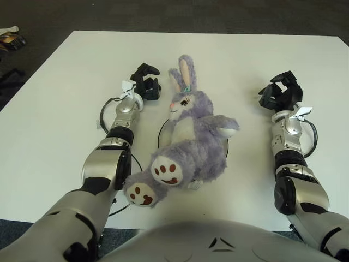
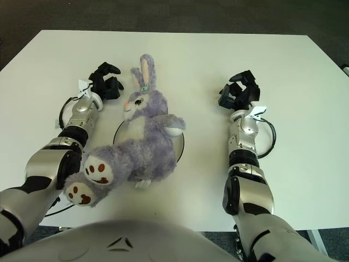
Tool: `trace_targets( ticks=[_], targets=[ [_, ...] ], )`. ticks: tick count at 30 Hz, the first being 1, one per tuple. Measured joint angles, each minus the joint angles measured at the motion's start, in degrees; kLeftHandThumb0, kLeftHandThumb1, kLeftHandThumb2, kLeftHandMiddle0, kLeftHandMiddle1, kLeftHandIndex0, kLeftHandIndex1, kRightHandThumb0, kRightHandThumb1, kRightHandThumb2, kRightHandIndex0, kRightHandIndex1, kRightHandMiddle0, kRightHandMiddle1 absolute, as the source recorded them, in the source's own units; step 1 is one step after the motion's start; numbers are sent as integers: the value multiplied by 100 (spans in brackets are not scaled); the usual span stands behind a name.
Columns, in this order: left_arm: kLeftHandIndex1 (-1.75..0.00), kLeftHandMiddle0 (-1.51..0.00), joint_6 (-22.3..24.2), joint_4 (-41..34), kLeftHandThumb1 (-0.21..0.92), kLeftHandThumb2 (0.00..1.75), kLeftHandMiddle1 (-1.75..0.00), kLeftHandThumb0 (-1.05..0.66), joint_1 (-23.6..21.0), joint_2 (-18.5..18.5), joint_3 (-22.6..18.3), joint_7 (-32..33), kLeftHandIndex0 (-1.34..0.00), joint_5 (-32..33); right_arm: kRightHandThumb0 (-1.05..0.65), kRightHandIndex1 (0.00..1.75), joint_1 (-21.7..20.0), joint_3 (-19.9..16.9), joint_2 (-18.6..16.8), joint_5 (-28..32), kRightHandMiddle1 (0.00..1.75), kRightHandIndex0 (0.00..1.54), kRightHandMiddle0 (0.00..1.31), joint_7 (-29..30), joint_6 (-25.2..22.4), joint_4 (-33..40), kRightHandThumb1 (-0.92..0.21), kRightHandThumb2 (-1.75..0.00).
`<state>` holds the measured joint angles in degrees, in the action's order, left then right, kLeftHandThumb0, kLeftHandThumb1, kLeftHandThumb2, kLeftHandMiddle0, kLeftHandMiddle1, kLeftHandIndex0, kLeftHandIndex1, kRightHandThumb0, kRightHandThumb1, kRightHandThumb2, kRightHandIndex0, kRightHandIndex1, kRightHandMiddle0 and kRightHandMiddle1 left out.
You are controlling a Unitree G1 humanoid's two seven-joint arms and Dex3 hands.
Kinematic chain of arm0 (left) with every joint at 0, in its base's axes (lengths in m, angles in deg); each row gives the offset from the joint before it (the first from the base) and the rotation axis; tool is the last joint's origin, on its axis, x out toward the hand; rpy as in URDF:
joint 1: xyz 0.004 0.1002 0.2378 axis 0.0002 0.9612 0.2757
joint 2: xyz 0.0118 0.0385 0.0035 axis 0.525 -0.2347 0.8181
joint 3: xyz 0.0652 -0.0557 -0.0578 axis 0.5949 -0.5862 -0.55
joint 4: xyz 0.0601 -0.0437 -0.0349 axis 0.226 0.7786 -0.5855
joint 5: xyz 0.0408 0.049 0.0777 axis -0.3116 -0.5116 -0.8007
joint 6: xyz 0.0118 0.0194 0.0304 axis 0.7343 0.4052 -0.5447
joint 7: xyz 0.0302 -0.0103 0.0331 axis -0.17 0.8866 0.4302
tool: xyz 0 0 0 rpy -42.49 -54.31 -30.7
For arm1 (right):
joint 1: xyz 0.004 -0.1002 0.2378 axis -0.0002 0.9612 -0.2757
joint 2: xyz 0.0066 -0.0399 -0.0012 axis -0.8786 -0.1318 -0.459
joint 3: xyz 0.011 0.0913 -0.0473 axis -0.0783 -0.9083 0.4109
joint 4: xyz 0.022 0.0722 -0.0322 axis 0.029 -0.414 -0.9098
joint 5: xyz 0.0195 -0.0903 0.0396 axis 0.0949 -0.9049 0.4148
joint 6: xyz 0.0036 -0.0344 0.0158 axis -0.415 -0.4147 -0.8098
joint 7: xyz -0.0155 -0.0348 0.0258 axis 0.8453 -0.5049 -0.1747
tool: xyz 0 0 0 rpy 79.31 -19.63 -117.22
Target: Put the doll into the plate.
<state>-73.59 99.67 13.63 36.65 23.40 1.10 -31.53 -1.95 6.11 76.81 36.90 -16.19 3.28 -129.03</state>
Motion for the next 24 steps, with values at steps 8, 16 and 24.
trace_targets(
  ticks=[8,16,24],
  targets=[
    [-174,-73,-13,21,22,145,-175,-2,-3,-10,-23,10,-41,0,-1,175,-26,-9,-4,0,168,89,71,257,-65,-59,7,-173],
    [-175,-71,-113,-5,24,143,-174,-2,48,-16,-97,-33,-39,41,-1,175,-16,-9,-69,13,166,90,73,372,-259,27,8,-175],
    [-175,-71,-320,-413,25,141,-174,-2,397,-49,-167,-115,-39,148,-1,175,142,86,-150,-66,162,91,76,530,-462,366,10,-175]
  ],
)
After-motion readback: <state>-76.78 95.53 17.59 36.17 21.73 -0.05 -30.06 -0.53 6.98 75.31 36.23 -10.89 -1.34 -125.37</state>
